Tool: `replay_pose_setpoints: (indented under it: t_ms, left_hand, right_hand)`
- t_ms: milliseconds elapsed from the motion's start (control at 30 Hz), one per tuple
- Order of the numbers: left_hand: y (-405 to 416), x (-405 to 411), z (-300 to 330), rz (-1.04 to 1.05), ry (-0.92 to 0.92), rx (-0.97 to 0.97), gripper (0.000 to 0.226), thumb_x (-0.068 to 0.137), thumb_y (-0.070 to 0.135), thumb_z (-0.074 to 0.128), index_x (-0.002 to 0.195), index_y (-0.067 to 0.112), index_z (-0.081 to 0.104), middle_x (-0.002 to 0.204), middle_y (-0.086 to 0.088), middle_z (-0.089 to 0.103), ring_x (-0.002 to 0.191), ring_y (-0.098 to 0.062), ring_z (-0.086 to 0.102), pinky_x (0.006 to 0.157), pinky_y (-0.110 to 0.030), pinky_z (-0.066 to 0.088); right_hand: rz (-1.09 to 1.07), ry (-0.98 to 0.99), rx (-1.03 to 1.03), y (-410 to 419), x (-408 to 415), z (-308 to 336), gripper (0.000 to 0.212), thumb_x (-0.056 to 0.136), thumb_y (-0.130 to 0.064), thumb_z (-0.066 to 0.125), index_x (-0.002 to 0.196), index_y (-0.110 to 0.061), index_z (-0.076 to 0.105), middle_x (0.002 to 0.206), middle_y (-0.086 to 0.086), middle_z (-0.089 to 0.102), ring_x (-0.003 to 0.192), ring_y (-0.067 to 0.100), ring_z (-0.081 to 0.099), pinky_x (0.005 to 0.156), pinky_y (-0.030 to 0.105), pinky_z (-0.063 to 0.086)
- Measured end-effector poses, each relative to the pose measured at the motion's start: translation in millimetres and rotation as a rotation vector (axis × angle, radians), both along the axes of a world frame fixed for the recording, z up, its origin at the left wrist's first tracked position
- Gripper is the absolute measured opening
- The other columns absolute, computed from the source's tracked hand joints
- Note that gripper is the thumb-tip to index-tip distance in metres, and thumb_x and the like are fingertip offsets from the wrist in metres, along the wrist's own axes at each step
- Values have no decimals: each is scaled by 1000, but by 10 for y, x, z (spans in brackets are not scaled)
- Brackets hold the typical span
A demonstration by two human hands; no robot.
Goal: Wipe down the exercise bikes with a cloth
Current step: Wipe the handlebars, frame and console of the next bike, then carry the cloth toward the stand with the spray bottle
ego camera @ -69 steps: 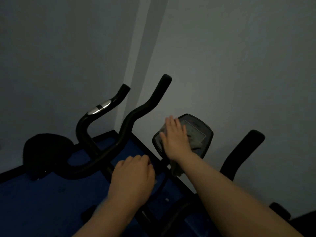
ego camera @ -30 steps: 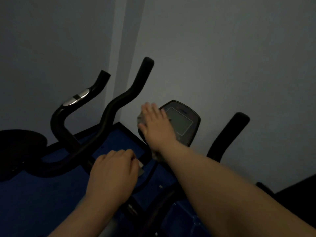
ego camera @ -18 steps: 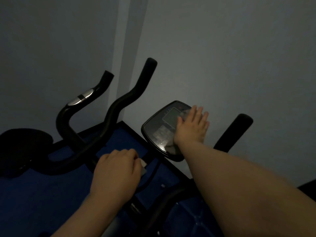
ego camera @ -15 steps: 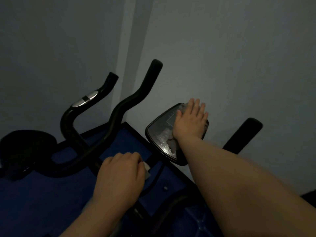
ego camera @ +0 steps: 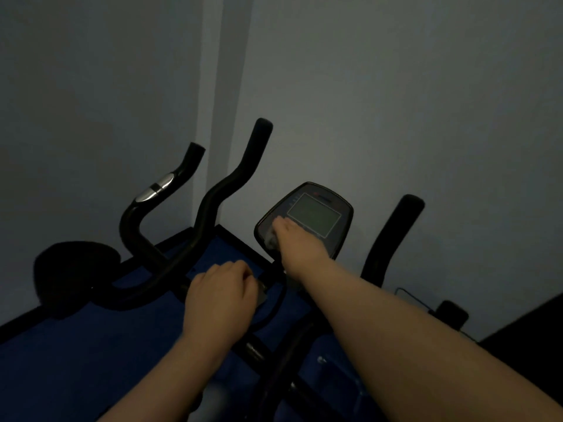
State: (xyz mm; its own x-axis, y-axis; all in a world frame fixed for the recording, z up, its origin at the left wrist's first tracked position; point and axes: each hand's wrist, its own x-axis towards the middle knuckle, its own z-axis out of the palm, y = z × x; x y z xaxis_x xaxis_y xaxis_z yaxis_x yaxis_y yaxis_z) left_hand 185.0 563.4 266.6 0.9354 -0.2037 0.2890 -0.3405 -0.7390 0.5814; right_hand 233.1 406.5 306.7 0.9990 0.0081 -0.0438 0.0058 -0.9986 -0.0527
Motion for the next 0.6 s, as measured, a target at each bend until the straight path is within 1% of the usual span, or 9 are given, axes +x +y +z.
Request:
replay_pose_setpoints:
  t_ms: [33,67,133,167,300,367,400,500,600]
  left_hand:
    - [1,-3,3,-12,4,-13,21,94,29,43,99,23,62,92,8,63,84,-11,54,75,-28,37]
    - [7,-12,14,-22,14,-42,20,94,27,45,100,22,63,92,8,63,85,-11,54,78,-30,40]
    - [29,-42,58,-22,47,-168,19,92,22,49,101,21,65,94,5,65,85,-13,57,81,-36,47]
    - [44,-70,98,-9,62,-253,18,91,20,50,101,21,65,95,5,66,85,-14,58,81,-37,49]
    - [35,-295,318,7,76,-459,20,92,16,50,102,23,65,101,6,65,94,-11,59,80,-30,47]
    - [-92,-455,464,-33,19,-502,18,91,16,52,99,22,66,99,6,66,92,-10,60,80,-29,48]
    - [-151,-515,537,-54,-13,-520,16,90,16,53,96,22,66,96,7,67,88,-9,61,78,-30,49]
    - [-532,-825,772,-149,-75,-535,13,89,17,53,91,24,64,90,7,65,77,-7,58,72,-31,46]
    - [-999,-1259,933,-253,-79,-554,18,85,28,49,94,25,64,93,7,66,85,-11,61,77,-37,52]
  right_hand:
    - [-40,-22,-15,8,-72,51,54,83,5,59,129,-9,35,139,10,42,125,24,42,87,36,42]
    - [-81,-40,-17,19,-147,88,45,83,3,61,121,-10,40,128,11,50,110,24,50,75,34,41]
    - [-187,-93,99,51,-327,150,30,87,-4,60,113,-10,45,114,11,58,87,21,51,66,29,36]
    - [-234,-143,204,60,-425,184,23,90,-7,56,112,-9,47,111,11,60,82,19,49,65,28,36]
    - [-255,-433,521,11,-957,333,19,94,-18,54,112,-17,56,108,3,62,87,14,53,63,23,39]
    - [-229,-549,649,-52,-1277,422,22,92,-17,56,113,-22,60,108,-3,63,89,7,54,65,12,38]
    - [-210,-587,696,-68,-1394,460,24,92,-16,57,115,-24,61,110,-6,64,93,5,55,70,12,40]
    - [-166,-689,768,-287,-1902,583,29,92,-15,58,119,-26,59,113,-7,64,100,6,59,83,16,47]
    - [-174,-750,745,-660,-2481,670,31,92,-18,58,122,-26,56,112,-7,64,98,3,58,82,11,45]
